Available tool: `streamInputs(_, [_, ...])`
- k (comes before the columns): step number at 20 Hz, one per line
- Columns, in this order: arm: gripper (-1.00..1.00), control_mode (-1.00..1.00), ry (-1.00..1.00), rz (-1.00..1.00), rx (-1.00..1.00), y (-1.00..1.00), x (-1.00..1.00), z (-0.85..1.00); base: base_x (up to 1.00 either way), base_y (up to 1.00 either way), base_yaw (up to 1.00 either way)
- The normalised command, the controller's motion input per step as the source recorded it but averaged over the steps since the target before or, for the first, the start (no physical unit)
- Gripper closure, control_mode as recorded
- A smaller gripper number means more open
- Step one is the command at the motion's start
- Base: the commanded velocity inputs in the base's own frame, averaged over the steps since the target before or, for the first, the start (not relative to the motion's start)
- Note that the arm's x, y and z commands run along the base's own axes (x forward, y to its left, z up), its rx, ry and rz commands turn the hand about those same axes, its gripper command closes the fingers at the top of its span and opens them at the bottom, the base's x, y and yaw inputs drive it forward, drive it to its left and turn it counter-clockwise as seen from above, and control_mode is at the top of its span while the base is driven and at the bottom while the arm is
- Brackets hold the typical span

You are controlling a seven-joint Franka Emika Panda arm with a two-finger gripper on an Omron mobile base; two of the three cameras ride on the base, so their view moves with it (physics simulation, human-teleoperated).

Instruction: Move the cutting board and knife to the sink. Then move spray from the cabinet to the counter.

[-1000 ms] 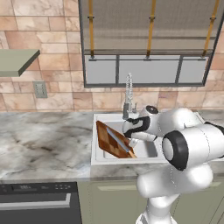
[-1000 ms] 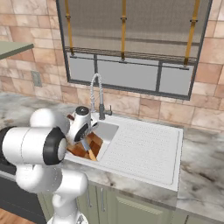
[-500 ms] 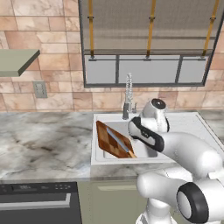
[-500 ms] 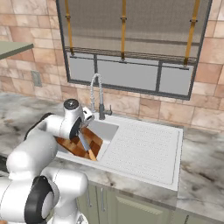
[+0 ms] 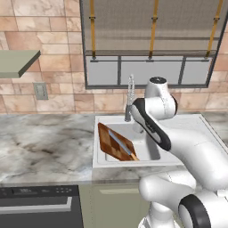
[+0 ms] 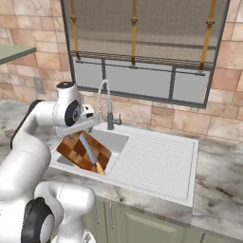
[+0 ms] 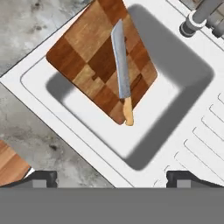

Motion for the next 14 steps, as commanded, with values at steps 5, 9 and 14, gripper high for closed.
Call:
streamInputs(5, [-1.0, -1.0, 0.08, -0.36, 0.02, -0.14, -0.98, 0.03, 0.0, 0.0, 0.0])
streamInputs(9, [-1.0, -1.0, -0.01, -0.35, 0.01, -0.07, -0.99, 0.0, 0.0, 0.0, 0.0])
streamInputs(14, [-1.0, -1.0, -0.06, -0.25, 0.0, -0.08, -0.54, 0.0, 0.0, 0.0, 0.0])
